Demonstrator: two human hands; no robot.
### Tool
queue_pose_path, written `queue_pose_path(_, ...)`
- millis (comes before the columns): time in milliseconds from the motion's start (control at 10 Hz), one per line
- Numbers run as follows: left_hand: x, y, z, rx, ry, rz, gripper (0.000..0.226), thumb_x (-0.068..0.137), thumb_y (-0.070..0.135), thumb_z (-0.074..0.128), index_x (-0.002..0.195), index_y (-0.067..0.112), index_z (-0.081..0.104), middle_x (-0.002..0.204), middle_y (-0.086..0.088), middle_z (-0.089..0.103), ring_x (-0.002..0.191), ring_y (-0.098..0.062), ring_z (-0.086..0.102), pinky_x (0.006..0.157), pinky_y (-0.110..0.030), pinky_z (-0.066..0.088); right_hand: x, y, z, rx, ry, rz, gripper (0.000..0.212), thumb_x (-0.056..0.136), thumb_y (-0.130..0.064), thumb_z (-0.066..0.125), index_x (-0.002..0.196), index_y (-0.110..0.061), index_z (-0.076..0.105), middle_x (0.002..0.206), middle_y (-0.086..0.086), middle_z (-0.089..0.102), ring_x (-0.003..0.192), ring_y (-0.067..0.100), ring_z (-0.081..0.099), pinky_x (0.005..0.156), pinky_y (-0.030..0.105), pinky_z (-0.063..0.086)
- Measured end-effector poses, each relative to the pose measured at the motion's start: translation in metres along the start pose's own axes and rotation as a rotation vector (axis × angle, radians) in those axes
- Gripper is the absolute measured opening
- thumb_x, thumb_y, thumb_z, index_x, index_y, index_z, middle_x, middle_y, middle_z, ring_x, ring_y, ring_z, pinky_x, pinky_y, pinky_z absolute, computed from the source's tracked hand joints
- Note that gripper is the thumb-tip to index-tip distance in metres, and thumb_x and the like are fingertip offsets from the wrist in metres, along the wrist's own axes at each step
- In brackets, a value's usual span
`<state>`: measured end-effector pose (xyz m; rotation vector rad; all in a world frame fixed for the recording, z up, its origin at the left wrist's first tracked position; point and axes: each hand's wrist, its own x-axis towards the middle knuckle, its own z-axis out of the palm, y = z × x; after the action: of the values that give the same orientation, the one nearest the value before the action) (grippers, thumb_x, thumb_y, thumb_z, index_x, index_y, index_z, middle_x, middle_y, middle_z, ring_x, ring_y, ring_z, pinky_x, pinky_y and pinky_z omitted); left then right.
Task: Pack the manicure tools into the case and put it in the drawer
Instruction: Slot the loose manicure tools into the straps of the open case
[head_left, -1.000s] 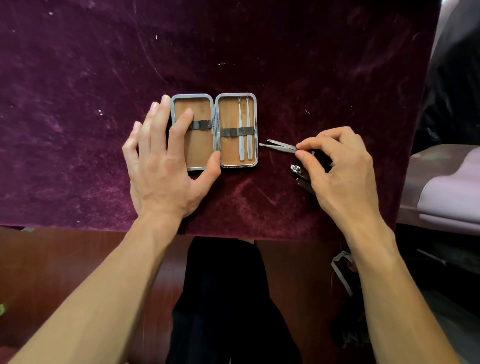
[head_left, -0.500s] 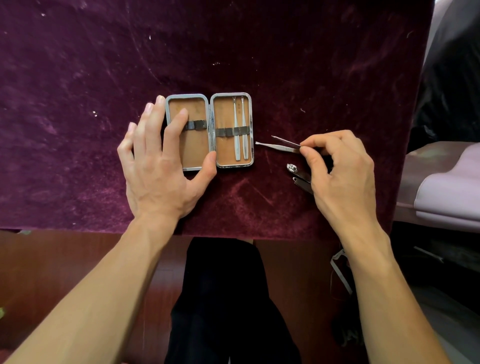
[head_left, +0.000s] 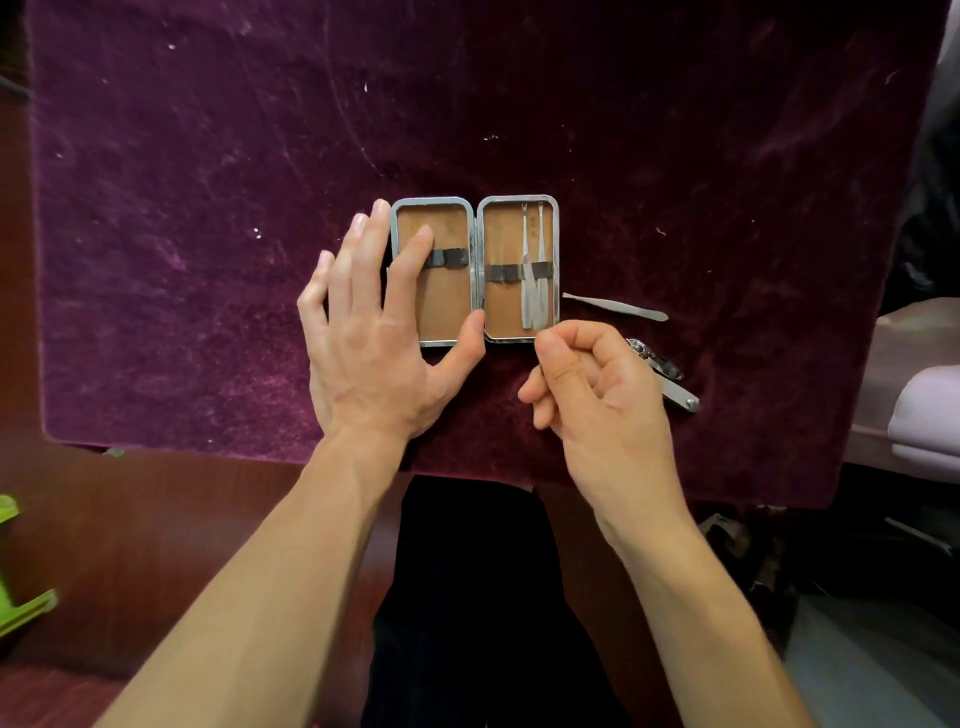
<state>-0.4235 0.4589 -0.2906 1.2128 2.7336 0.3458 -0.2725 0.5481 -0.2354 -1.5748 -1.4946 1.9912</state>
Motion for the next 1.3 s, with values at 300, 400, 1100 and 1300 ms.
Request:
queue_pose_path(300,0.000,-0.002,0.002,0.007,0.003,0.005,0.073,0.094,0.066,0.047,0.153,0.026,0.038,0.169,-0.007,0.028,0.157,-0.025,0.026,0.125,-0.049,0.021,-0.002,0.011,0.008,-0.095,0.043,-0.009,0.008,0.108,-0.028,0.062,0.103,-0.022,0.066,0.064,-0.002,0.070,0.050,0.005,0.056,0.060,0.013,0.050)
queue_pose_path(400,0.000,-0.002,0.002,0.007,-0.002,0.004,0.073,0.094,0.067,0.047,0.154,0.026,0.037,0.169,-0.007,0.028,0.157,-0.025,0.026,0.125,-0.049,0.021,-0.003,0.013,0.010,-0.091,0.062,0.007,0.005,0.107,-0.029,0.063,0.106,-0.026,0.061,0.065,0.000,0.070,0.047,0.007,0.054,0.055,0.019,0.050)
queue_pose_path(1100,-0.001,-0.001,0.001,0.001,-0.004,0.000,0.072,0.094,0.066,0.046,0.153,0.025,0.039,0.169,-0.008,0.028,0.157,-0.026,0.026,0.125,-0.049,0.022,0.021,0.007,0.030,-0.240,0.275,0.037,0.051,0.097,-0.051,0.071,0.072,-0.018,0.041,0.059,-0.003,0.075,0.034,0.009,0.060,0.048,0.024,0.048)
queue_pose_path(1300,-0.001,-0.002,0.002,0.005,0.003,0.006,0.073,0.094,0.066,0.049,0.153,0.025,0.040,0.168,-0.007,0.029,0.157,-0.025,0.027,0.125,-0.049,0.022,0.013,0.017,0.025,-0.222,0.244,0.005,0.047,0.094,-0.042,0.075,0.068,-0.020,0.041,0.063,0.016,0.071,0.042,0.002,0.063,0.058,0.035,0.047)
